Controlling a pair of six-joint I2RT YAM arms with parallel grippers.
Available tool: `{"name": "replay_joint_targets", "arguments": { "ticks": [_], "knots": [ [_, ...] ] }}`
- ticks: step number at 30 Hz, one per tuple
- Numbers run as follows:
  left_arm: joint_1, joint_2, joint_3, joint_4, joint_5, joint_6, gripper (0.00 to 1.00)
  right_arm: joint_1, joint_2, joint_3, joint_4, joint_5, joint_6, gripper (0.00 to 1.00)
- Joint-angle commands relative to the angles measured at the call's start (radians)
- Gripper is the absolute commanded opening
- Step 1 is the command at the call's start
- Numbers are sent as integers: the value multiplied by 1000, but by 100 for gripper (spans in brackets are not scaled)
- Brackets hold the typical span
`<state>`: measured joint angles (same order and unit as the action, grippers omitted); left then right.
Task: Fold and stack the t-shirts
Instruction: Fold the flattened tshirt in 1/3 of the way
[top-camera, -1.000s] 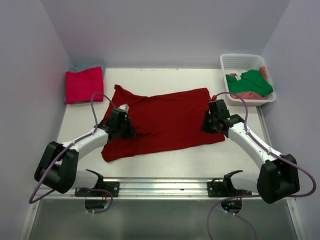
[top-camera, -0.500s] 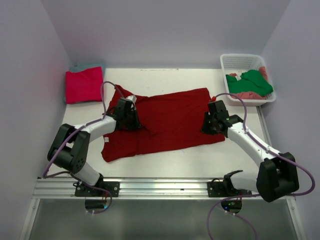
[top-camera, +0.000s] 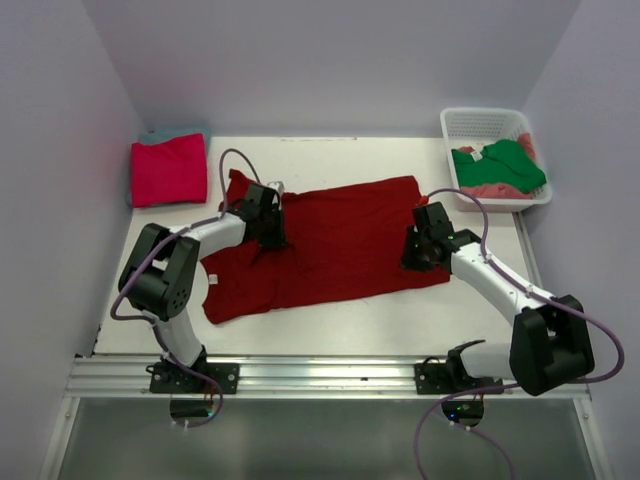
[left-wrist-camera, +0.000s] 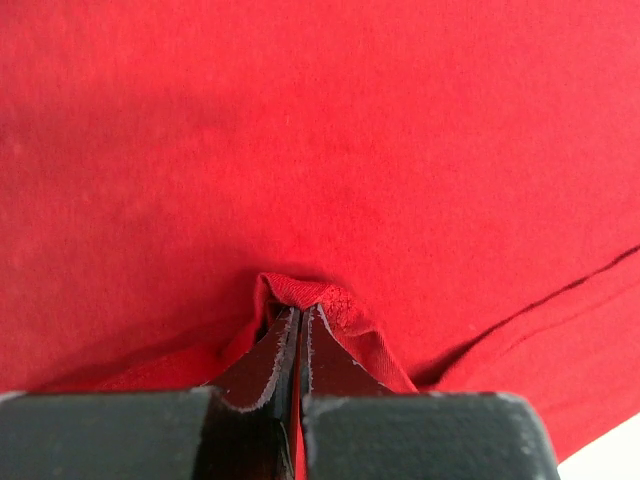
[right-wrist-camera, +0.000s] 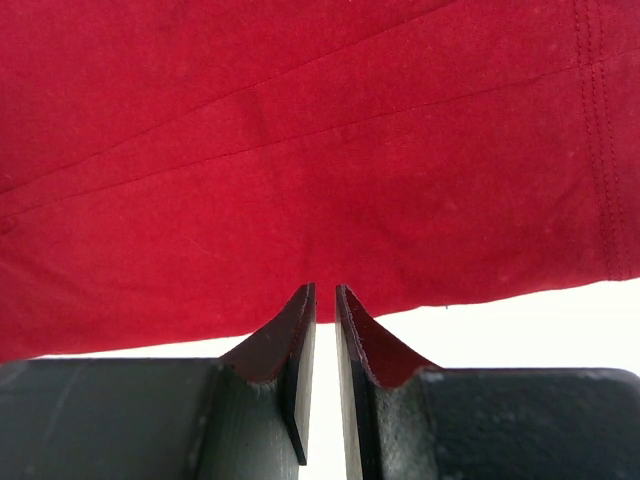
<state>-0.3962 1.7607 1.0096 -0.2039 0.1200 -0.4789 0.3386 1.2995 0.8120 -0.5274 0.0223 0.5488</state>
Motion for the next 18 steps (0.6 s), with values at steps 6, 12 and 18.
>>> {"name": "replay_joint_targets", "arguments": {
  "ticks": [6,12,18],
  "knots": [
    [-4,65,126,-23,-16,89,0,4,9,-8,32,-18,-12,18],
    [-6,92,182,-51,-5,137,0,5,17,-16,40,-18,-13,17],
    [-6,99,182,-86,29,155,6,4,23,-20,43,-19,-15,17]
  ]
}}
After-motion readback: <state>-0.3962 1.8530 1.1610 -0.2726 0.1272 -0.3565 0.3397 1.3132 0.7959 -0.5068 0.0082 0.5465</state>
